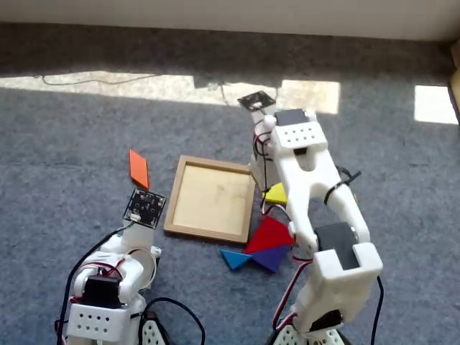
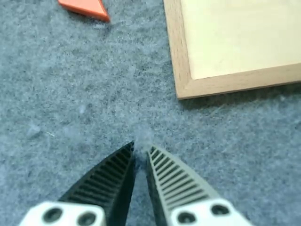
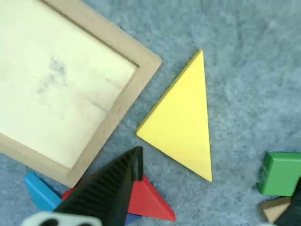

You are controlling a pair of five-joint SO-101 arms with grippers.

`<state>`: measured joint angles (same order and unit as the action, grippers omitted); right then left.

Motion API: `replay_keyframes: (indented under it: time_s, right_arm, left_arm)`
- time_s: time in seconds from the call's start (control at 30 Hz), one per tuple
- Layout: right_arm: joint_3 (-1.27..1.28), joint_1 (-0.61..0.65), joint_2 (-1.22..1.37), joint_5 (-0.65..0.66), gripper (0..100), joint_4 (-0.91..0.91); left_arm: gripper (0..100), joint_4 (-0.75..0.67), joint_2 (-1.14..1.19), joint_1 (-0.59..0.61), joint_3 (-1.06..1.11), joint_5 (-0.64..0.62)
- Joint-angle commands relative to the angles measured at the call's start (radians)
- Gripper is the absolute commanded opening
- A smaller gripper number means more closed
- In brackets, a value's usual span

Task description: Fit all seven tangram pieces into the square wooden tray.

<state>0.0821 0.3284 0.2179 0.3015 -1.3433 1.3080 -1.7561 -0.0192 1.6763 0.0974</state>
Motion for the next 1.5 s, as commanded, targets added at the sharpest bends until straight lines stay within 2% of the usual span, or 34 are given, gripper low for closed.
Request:
replay_keyframes:
  time_s: [0.0,0.2,0.5,0.73,0.83,1.1,1.47]
  right_arm:
    - [0.186,-0.008,-0.137,0.005,45.7,0.186]
    - [0.331,-0.007,-0.140,0.003,45.7,0.340]
    - [0.329,0.077,-0.137,-0.005,45.7,0.343]
    - [0.320,0.081,-0.116,-0.063,43.4,0.363]
    - [0.236,0.079,-0.028,-0.068,39.4,0.338]
    - [-0.048,0.058,0.176,-0.063,39.1,0.160]
    - [-0.074,0.012,0.236,-0.058,38.9,0.156]
  left_arm:
    - [1,-0.002,-0.021,-0.013,0.021,-0.009]
    - [1,-0.002,-0.021,-0.013,0.021,-0.009]
    - [1,-0.002,-0.021,-0.013,0.021,-0.009]
    - [1,-0.002,-0.021,-0.013,0.021,-0.009]
    - [1,-0.002,-0.021,-0.013,0.021,-0.009]
    - [1,-0.002,-0.021,-0.013,0.021,-0.009]
    - [1,-0.002,-0.021,-0.013,0.021,-0.009]
